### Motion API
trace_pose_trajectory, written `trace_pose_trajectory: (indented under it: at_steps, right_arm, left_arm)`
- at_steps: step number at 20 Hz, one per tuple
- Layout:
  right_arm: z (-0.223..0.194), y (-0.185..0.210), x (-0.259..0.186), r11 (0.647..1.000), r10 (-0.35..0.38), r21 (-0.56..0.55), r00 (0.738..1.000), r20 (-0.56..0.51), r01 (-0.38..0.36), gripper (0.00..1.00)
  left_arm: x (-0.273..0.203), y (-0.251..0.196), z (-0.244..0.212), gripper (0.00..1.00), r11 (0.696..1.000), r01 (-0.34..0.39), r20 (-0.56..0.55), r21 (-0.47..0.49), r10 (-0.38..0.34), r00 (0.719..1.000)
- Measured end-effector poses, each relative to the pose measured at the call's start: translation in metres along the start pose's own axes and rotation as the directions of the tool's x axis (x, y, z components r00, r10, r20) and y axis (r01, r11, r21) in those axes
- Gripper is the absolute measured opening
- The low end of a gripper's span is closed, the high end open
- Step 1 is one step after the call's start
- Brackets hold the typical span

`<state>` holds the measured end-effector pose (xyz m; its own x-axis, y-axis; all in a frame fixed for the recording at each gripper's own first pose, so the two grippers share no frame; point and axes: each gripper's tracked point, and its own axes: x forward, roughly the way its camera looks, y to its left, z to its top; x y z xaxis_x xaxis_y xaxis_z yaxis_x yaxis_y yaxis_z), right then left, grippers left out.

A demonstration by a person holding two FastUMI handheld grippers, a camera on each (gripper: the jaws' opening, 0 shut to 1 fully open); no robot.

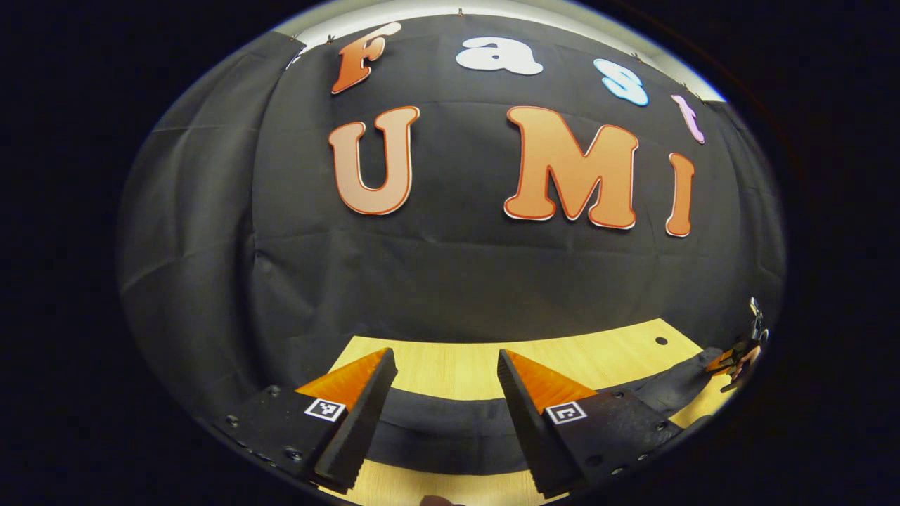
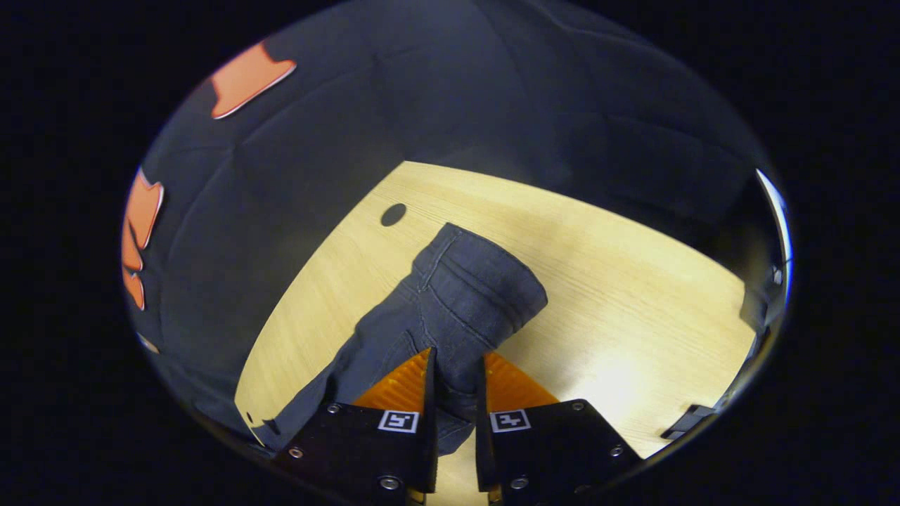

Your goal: Grasp the waist and the cuffs of the jeans and fold them to make the two legs overlap; first hold the waist and fold one-third of the jeans toward the cuffs, then hold the cuffs and fold the remaining one-third in the same direction to finish folding.

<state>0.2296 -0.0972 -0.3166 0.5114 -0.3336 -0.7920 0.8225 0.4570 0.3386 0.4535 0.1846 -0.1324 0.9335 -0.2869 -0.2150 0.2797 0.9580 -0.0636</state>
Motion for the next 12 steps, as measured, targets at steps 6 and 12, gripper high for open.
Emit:
trace_pose_trajectory:
  at_steps: [6,12]
  right_arm:
    - [0.009,0.056,-0.055,0.987,0.065,-0.154,0.992,0.112,-0.047,0.23]
    - [-0.003,0.107,-0.09,0.957,0.123,-0.28,0.978,0.166,-0.073,0.23]
  left_arm:
    - [-0.02,0.016,0.004,0.88,0.999,0.045,0.034,-0.023,-0.044,0.998]
    - [-0.052,0.033,0.021,0.87,0.999,0.028,0.107,-0.027,-0.025,0.994]
